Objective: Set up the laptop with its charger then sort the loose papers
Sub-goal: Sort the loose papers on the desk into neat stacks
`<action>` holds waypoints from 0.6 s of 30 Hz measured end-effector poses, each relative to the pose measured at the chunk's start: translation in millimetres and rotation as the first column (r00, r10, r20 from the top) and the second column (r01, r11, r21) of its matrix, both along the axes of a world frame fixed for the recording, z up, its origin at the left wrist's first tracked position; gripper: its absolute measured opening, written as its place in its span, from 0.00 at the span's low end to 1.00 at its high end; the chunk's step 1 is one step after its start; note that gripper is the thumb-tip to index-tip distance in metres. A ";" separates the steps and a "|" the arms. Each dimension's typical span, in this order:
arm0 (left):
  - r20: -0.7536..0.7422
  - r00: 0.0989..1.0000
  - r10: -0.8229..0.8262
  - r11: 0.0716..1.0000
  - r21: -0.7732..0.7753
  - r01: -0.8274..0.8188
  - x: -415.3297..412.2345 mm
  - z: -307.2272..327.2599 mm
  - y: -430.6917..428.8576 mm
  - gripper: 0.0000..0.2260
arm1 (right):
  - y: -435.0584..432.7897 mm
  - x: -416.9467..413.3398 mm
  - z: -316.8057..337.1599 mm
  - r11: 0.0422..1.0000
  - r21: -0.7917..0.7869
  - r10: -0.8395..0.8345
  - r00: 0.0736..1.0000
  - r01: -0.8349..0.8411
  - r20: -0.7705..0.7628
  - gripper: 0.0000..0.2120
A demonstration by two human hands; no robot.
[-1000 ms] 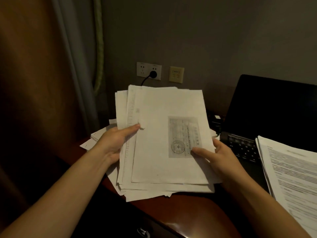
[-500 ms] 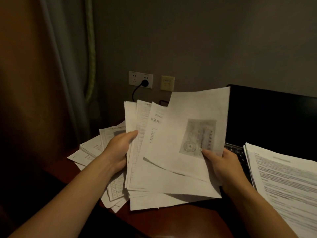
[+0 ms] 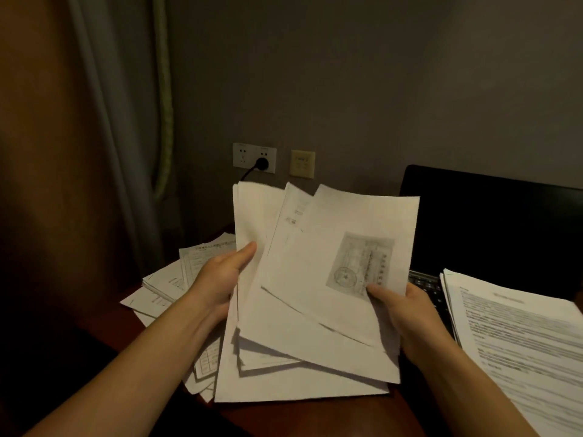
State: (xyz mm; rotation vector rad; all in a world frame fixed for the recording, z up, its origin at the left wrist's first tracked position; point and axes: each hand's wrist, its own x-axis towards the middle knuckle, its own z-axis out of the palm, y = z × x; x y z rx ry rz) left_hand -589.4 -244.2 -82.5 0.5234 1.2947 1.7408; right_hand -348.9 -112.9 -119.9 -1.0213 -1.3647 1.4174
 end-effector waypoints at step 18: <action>-0.207 0.957 -0.205 0.978 -0.088 0.190 9.7 8.0 3.6 0.14 | -2.7 0.2 2.2 0.999 0.018 0.051 0.997 -0.050 -0.054 0.17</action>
